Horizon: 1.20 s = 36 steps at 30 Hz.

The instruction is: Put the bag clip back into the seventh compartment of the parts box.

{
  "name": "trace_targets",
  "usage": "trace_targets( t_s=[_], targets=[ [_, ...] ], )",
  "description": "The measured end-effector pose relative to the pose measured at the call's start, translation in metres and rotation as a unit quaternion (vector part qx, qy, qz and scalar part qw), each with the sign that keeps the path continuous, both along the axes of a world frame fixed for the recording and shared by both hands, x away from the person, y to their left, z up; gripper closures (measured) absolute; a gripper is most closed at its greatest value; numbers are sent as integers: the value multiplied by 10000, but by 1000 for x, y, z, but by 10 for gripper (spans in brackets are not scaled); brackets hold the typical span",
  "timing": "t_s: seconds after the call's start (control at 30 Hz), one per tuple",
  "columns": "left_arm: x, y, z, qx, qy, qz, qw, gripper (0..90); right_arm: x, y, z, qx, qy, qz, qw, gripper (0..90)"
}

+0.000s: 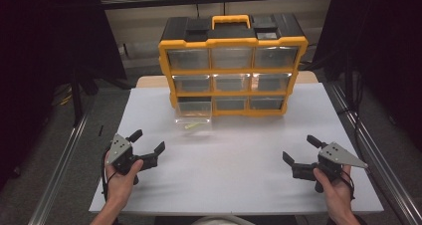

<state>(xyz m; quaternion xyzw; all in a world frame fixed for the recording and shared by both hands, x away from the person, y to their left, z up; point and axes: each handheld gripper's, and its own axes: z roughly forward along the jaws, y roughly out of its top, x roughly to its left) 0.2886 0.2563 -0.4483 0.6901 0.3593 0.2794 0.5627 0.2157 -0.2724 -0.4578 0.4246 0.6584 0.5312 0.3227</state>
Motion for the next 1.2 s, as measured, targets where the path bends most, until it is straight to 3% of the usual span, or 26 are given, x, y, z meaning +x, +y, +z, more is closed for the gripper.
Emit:
trace_targets(
  t_s=[0.07, 0.1, 0.2, 0.27, 0.37, 0.47, 0.5, 0.57, 0.63, 0.7, 0.77, 0.8, 0.87, 0.9, 0.97, 1.2],
  targets=[
    [-5, 1, -1, -177, 121, 82, 9997, 56, 0, 0, 0, -8, 1, 3, 10000, 0],
    [-7, 3, -1, -88, 98, 45, 9999, 56, 0, 1, 0, -8, -3, 3, 10000, 0],
    [-13, 8, -2, -142, 173, 49, 9997, 55, 0, 1, 0, -3, -13, -13, 10000, 0],
    [-17, 11, 1, -83, 133, 154, 9998, 55, 0, 0, 0, -6, -26, -33, 10000, 0],
    [-23, 13, 4, -189, 67, 243, 9995, 56, -1, 0, 0, 13, -33, -35, 10000, 0],
    [-28, 17, 3, 56, -5, 249, 9997, 56, 0, 0, 0, 49, -22, -82, 10000, 0],
    [-30, 18, 1, 140, -37, 351, 9993, 56, 0, -1, 0, 43, -23, -93, 9999, 0],
    [-32, 21, -2, 57, 96, 350, 9993, 56, 0, -2, 0, 38, -33, -79, 10000, 0],
    [-34, 22, -3, -18, 182, 520, 9985, 56, -1, -2, 0, 41, -7, -79, 10000, 0],
    [-35, 23, -4, -209, 218, 555, 9980, 57, 0, -2, -1, 35, -8, -103, 9999, 0],
    [-37, 28, -5, -261, 222, 518, 9981, 55, -1, -2, -1, 33, -1, -99, 9999, 0],
    [-37, 29, -6, -401, 233, 547, 9974, 42, -1, -2, 0, 48, -2, -106, 9999, 0],
    [-36, 31, -5, -374, 190, 614, 9972, 35, -1, -2, 0, 56, 10, -105, 9999, 0],
    [-36, 32, -4, -480, 124, 641, 9967, 33, 0, -2, 0, 51, -6, -121, 9999, 0],
    [-34, 35, -5, -612, 236, 581, 9962, 28, 0, -2, 0, 65, 17, -115, 9999, 0],
    [-37, 31, -5, -395, 221, 447, 9980, 28, 0, -1, 0, 59, -11, -68, 10000, 0]
  ],
)
